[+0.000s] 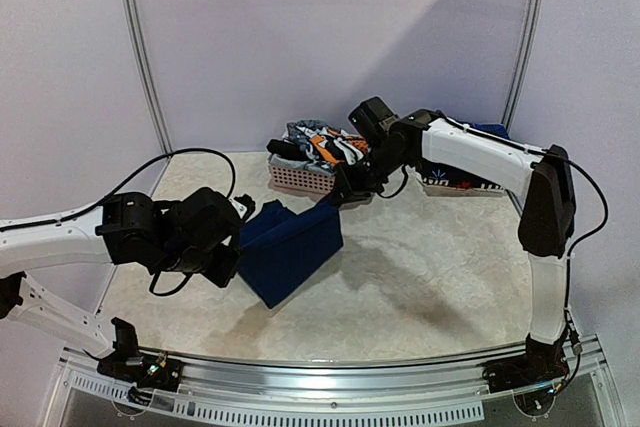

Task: Fold and stack the mixed laundry pile
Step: Fold the 2/3-rectangle-folded T-shirt at the center of the board.

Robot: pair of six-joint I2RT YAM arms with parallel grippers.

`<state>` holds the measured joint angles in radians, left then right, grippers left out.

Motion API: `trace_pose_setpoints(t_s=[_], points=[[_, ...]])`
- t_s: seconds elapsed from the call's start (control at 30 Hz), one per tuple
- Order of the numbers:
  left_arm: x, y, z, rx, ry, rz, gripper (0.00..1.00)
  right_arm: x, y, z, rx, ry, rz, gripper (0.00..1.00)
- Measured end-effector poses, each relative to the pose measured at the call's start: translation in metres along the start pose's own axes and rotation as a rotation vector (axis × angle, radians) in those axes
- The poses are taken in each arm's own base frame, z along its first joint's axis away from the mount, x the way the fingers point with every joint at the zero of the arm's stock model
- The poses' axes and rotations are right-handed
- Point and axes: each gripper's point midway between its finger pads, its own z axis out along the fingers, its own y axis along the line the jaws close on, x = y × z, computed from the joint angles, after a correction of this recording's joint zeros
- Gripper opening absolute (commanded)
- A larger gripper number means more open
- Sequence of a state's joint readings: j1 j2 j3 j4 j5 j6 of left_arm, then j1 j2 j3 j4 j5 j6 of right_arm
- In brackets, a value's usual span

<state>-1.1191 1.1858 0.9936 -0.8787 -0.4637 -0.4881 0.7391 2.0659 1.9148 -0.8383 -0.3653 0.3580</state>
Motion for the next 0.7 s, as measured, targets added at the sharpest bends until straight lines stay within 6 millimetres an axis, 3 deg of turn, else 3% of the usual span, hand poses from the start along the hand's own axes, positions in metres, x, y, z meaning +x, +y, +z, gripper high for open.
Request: trace_pose_setpoints(t_s=[0.7], points=[[-0.015, 0.057, 0.017, -0.16, -0.013, -0.137, 0.0, -0.046, -0.003, 0.029, -0.096, -0.02, -0.012, 0.0]])
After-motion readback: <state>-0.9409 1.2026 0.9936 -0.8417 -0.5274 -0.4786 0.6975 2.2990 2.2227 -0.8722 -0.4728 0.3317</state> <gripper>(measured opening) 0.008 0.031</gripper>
